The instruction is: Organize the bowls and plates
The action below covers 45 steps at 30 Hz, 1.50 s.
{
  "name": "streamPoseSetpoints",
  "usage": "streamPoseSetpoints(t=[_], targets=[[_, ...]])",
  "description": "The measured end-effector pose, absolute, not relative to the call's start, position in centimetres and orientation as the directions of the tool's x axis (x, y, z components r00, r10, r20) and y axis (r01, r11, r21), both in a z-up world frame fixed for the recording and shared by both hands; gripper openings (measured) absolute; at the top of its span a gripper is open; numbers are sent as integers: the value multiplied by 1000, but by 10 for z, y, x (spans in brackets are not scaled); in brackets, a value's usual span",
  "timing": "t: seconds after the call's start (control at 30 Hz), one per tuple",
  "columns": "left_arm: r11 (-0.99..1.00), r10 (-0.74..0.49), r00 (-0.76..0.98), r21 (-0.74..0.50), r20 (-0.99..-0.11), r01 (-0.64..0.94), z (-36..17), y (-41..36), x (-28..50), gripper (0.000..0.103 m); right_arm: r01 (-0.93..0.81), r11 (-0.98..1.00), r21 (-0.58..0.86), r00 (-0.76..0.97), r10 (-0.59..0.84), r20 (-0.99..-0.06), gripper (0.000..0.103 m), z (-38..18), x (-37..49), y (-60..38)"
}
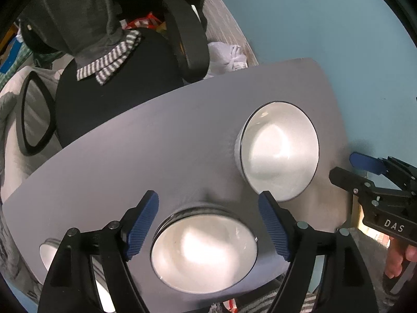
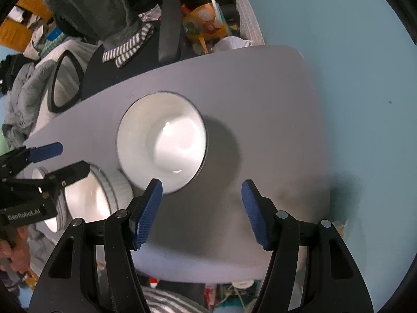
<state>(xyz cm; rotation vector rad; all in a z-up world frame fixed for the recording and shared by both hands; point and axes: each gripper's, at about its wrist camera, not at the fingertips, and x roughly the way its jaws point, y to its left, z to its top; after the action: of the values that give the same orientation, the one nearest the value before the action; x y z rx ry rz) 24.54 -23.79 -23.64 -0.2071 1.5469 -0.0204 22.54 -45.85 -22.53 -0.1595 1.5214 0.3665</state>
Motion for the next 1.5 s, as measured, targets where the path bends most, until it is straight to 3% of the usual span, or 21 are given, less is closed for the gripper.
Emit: streamPoseSetpoints(t=[0.87,1.0,1.1,1.3,1.4,1.5], targets=[[973,-178,-50,-168,-983,-158,-291,-255,284,80,-309,939,149,-47,141,-989,63,-281,260,-451],[976,-168,-64,-157,-984,-152,-297,-258,284,71,-318,938,135,-52,125,-991,63,-286,260,-446],[977,-171,-80,-159,-982,-146,-302,-259,283,50,-319,937,142,-65,128,-990,61,-288,259,-444],[973,-201,-82,-190,-976,-130,-305,-260,281,34,-334,932,144,-78,125,-989,29,-292,256,-438],[978,-191,-78,-183,-978,-102,-304,-266,282,26,-341,929,146,-86,124,-989,19,-294,255,-435],[982,-177,-74,-171,-981,-83,-302,-271,285,21,-345,930,129,-75,110,-991,17,-294,254,-434]])
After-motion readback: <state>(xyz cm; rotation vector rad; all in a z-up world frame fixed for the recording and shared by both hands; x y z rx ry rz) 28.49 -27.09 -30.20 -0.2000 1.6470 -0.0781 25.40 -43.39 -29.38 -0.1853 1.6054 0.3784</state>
